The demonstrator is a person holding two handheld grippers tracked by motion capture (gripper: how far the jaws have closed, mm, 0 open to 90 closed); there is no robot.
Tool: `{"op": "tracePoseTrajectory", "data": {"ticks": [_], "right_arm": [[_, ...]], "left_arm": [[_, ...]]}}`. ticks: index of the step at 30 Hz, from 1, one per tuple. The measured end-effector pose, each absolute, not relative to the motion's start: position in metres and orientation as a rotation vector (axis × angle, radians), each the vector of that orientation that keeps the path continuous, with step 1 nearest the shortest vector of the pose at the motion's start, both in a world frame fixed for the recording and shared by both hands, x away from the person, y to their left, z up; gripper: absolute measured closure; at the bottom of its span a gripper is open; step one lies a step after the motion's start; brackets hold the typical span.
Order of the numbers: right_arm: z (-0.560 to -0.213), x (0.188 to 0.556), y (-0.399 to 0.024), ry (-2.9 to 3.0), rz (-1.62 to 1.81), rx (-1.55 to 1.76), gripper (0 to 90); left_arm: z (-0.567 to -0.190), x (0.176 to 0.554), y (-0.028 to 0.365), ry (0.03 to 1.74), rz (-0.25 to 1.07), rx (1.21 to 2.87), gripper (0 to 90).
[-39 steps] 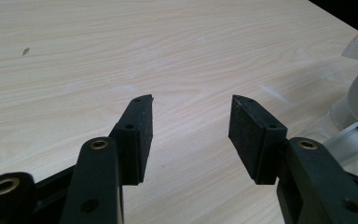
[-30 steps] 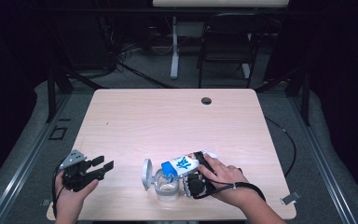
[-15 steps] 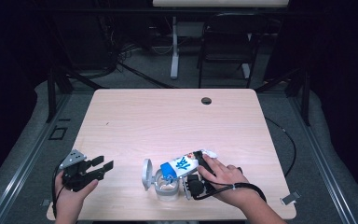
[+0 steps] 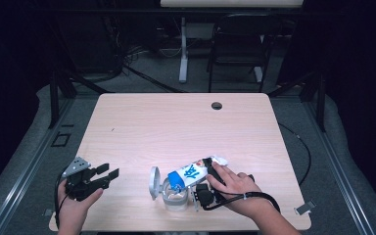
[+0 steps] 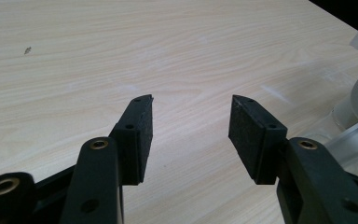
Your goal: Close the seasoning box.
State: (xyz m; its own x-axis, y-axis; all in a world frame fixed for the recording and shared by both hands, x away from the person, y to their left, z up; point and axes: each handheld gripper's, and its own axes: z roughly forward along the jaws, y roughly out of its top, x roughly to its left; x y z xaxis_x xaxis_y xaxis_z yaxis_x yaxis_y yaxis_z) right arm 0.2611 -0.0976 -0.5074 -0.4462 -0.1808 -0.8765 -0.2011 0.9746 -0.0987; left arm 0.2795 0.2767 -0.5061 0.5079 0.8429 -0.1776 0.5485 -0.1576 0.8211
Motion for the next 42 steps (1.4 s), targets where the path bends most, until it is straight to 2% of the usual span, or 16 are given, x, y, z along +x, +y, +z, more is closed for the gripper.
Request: {"op": "tracePoseTrajectory", "data": {"ticks": [42], "right_arm": [[-0.5083,0.2649,-0.0972,1.979,0.001,-0.379,42.9]], "left_arm": [[-0.5067,0.2799,0.2774,1.163,0.404,1.830,50.2]]}}
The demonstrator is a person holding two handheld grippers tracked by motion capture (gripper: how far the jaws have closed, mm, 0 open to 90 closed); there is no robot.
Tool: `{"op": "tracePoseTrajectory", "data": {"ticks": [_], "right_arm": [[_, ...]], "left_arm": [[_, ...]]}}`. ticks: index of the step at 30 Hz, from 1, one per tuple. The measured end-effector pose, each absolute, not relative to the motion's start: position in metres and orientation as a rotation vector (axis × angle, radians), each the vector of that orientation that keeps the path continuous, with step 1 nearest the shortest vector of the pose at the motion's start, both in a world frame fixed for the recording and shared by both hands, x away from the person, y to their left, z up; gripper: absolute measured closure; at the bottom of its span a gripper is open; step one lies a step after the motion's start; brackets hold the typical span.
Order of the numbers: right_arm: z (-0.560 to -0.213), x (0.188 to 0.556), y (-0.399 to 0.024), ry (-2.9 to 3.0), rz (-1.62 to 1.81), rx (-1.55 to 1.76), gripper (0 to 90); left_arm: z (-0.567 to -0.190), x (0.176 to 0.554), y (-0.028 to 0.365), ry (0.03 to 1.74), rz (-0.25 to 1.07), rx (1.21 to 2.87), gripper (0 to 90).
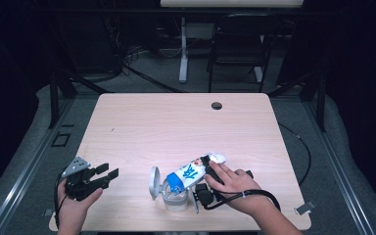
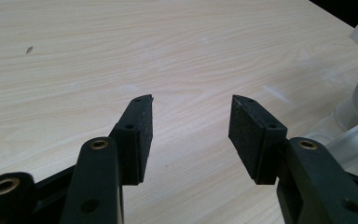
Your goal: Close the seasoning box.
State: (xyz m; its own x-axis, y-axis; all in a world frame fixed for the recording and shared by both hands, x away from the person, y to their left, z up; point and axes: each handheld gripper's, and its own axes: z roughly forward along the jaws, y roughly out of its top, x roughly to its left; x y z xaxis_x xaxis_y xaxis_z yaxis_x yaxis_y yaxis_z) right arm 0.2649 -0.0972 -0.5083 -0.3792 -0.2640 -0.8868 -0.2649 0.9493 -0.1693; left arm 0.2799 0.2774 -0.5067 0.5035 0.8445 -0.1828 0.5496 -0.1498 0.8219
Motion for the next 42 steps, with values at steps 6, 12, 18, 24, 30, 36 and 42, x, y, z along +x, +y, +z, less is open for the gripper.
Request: {"op": "tracePoseTrajectory", "data": {"ticks": [6,12,18,24,30,36,42], "right_arm": [[-0.5079,0.2642,-0.0966,1.967,-0.012,-0.388,42.9],[-0.5084,0.2645,-0.0963,1.972,-0.011,-0.387,42.9],[-0.5088,0.2648,-0.0957,1.962,-0.014,-0.403,42.9],[-0.5083,0.2643,-0.0954,1.969,-0.022,-0.396,42.9],[-0.5084,0.2642,-0.0953,1.968,-0.024,-0.397,42.9],[-0.5085,0.2648,-0.0954,1.962,-0.018,-0.408,42.9],[-0.5085,0.2648,-0.0952,1.960,-0.022,-0.413,42.9]], "left_arm": [[-0.5068,0.2800,0.2774,1.164,0.403,1.832,50.1],[-0.5068,0.2801,0.2784,1.168,0.401,1.832,50.1],[-0.5066,0.2800,0.2787,1.168,0.401,1.829,50.0],[-0.5067,0.2801,0.2790,1.168,0.401,1.830,50.0],[-0.5070,0.2801,0.2789,1.168,0.399,1.830,50.0],[-0.5070,0.2801,0.2790,1.171,0.398,1.829,50.0],[-0.5070,0.2802,0.2795,1.169,0.402,1.823,50.0]]}}
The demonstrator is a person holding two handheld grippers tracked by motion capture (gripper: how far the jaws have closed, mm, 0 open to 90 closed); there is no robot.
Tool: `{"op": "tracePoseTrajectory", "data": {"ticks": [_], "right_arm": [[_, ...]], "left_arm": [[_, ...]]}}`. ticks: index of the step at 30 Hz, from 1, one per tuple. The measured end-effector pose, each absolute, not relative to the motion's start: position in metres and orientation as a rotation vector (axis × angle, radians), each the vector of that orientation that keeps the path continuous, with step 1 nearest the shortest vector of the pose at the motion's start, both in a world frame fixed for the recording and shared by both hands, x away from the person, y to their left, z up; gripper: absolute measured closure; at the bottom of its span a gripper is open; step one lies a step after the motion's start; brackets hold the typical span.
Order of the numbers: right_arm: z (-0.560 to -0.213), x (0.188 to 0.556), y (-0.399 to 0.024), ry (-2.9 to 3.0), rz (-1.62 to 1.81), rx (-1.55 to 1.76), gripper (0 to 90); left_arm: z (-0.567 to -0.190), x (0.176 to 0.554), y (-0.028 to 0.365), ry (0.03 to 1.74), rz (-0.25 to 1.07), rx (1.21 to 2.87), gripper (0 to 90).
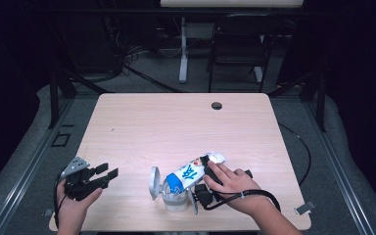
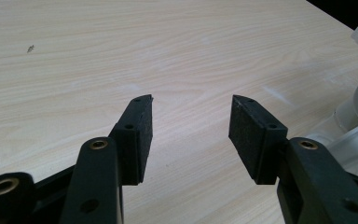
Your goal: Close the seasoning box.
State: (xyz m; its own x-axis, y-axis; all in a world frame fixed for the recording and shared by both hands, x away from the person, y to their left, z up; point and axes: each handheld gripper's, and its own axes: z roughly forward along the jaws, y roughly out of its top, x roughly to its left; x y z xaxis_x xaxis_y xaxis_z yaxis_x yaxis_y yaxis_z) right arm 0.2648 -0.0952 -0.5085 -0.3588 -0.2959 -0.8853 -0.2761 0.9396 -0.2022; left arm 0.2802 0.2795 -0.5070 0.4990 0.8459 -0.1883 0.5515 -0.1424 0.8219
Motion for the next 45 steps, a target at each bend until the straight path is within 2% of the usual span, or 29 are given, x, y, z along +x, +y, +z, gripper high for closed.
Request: {"op": "tracePoseTrajectory", "data": {"ticks": [45], "right_arm": [[-0.5066,0.2609,-0.0941,1.913,-0.072,-0.452,43.9]], "left_arm": [[-0.5086,0.2810,0.2811,1.181,0.394,1.823,49.9]]}}
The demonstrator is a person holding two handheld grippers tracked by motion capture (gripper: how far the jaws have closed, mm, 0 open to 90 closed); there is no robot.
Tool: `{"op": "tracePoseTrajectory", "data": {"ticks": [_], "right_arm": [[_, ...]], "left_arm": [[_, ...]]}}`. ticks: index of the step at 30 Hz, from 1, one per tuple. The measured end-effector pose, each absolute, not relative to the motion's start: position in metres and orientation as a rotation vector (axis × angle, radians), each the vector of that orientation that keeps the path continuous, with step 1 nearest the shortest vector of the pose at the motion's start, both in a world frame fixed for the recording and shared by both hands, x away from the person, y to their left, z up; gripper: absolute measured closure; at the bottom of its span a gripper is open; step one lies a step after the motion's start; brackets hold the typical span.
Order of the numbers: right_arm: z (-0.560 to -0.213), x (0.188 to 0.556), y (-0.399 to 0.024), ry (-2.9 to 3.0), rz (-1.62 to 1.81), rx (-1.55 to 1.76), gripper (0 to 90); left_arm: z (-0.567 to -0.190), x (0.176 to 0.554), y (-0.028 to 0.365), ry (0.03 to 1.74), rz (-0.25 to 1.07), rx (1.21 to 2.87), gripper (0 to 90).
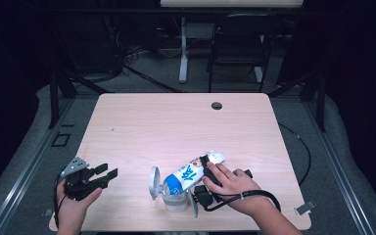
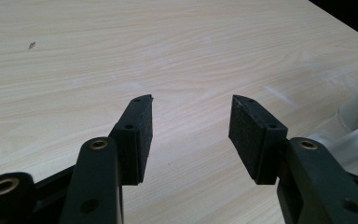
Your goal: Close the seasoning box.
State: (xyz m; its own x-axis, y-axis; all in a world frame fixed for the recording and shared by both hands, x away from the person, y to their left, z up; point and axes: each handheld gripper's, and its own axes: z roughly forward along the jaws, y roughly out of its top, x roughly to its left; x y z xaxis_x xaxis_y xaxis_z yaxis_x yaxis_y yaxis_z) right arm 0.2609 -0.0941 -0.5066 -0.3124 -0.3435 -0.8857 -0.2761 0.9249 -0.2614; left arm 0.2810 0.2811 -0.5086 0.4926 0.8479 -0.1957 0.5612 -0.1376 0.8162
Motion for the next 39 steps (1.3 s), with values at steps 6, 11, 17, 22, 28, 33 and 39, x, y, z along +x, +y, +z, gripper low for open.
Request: {"op": "tracePoseTrajectory", "data": {"ticks": [6,11,17,22,28,33,39], "right_arm": [[-0.5069,0.2610,-0.0942,1.914,-0.065,-0.452,43.9],[-0.5071,0.2611,-0.0940,1.915,-0.065,-0.452,44.0],[-0.5061,0.2602,-0.0932,1.908,-0.087,-0.455,44.0],[-0.5061,0.2603,-0.0931,1.908,-0.087,-0.457,44.0],[-0.5060,0.2603,-0.0930,1.903,-0.090,-0.463,44.0],[-0.5068,0.2605,-0.0935,1.903,-0.079,-0.465,44.2],[-0.5061,0.2601,-0.0936,1.900,-0.084,-0.468,44.3]], "left_arm": [[-0.5084,0.2809,0.2811,1.181,0.394,1.822,50.0],[-0.5082,0.2808,0.2813,1.181,0.395,1.821,50.0],[-0.5091,0.2809,0.2803,1.181,0.394,1.821,50.0],[-0.5090,0.2810,0.2813,1.181,0.394,1.821,50.0],[-0.5091,0.2810,0.2815,1.182,0.394,1.822,49.9],[-0.5091,0.2810,0.2814,1.181,0.394,1.824,49.9],[-0.5089,0.2809,0.2819,1.182,0.396,1.820,49.9]]}}
